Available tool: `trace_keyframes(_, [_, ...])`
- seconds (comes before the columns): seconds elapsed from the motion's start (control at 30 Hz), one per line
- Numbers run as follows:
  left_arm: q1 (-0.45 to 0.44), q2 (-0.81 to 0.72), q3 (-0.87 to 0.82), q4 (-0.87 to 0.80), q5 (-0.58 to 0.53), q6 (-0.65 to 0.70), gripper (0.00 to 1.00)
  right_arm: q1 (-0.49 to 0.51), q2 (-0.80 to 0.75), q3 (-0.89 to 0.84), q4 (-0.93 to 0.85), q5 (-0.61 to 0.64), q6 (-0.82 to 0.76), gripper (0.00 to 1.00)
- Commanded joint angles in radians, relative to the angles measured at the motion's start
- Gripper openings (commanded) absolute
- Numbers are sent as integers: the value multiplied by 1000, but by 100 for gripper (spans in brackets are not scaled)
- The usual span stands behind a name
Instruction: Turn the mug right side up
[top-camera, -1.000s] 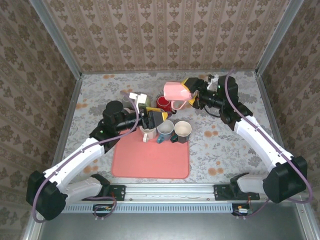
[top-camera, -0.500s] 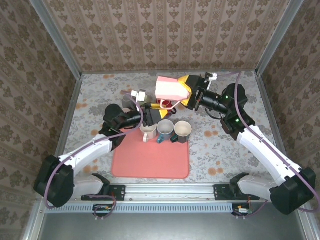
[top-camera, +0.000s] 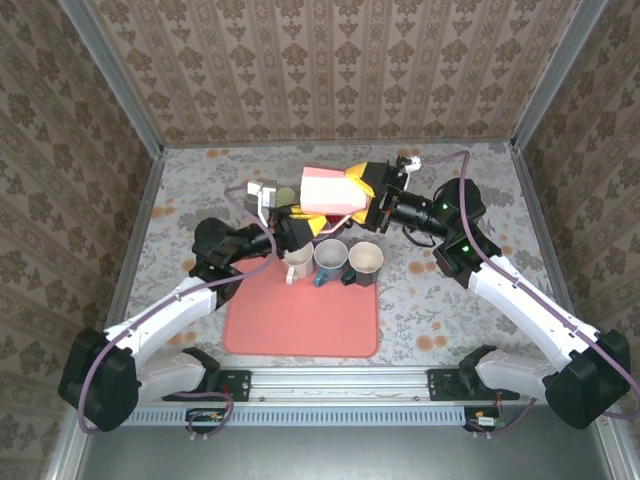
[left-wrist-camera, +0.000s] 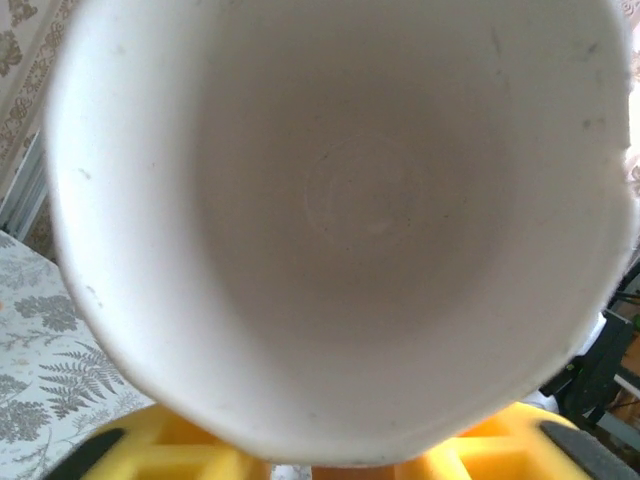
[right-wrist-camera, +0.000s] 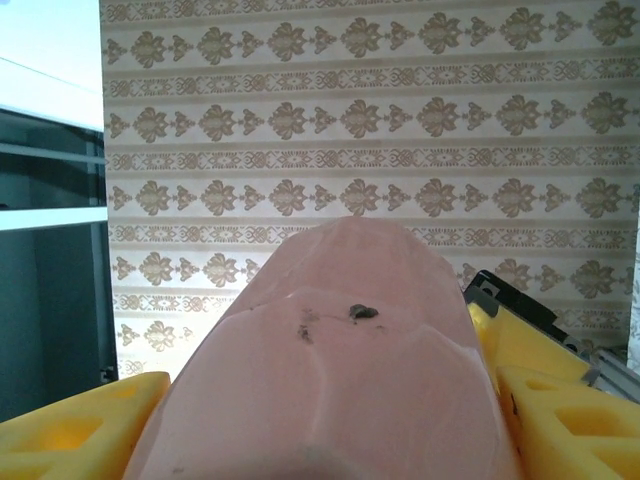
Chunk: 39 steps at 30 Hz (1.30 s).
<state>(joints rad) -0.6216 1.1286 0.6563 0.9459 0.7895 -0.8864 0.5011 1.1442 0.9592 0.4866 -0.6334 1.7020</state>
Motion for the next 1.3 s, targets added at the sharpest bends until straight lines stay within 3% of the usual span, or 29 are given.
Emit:
trace_keyframes(0.0, [-23, 2, 26, 76, 28, 30, 18, 17, -23, -4, 97, 26, 24, 36])
trace_keyframes(0.1, [-23, -9, 31, 63, 38, 39, 0, 21, -27, -17, 93, 36, 19, 39])
trace_keyframes(0.2, [-23, -52, 35, -20, 28, 81, 0, 20, -39, -21, 57, 43, -15, 53])
trace_keyframes(0.33, [-23, -131, 34, -138, -15, 147, 0, 19, -54, -2, -20, 45, -94, 82])
trace_keyframes(0.43, [-24, -196, 35, -238, -44, 187, 0, 19, -93, 26, -180, 82, -218, 98])
trace_keyframes(0.57, [-23, -309, 38, -460, -127, 269, 0, 6, -157, 27, -344, 162, -354, 100])
trace_keyframes(0.73, [-27, -437, 30, -703, -295, 360, 0, -23, -169, 4, -408, 181, -413, 100])
trace_keyframes(0.8, [-27, -484, 58, -897, -426, 400, 0, -34, -170, 16, -488, 191, -479, 100])
trace_keyframes(0.93, [-27, -540, 164, -1343, -795, 469, 0, -63, -208, 41, -682, 238, -649, 100])
trace_keyframes(1.07, [-27, -490, 244, -1691, -1015, 441, 0, -73, -252, 95, -899, 370, -850, 100])
trace_keyframes(1.27, [-12, -416, 200, -1828, -1118, 426, 0, -76, -286, 111, -1002, 443, -987, 97])
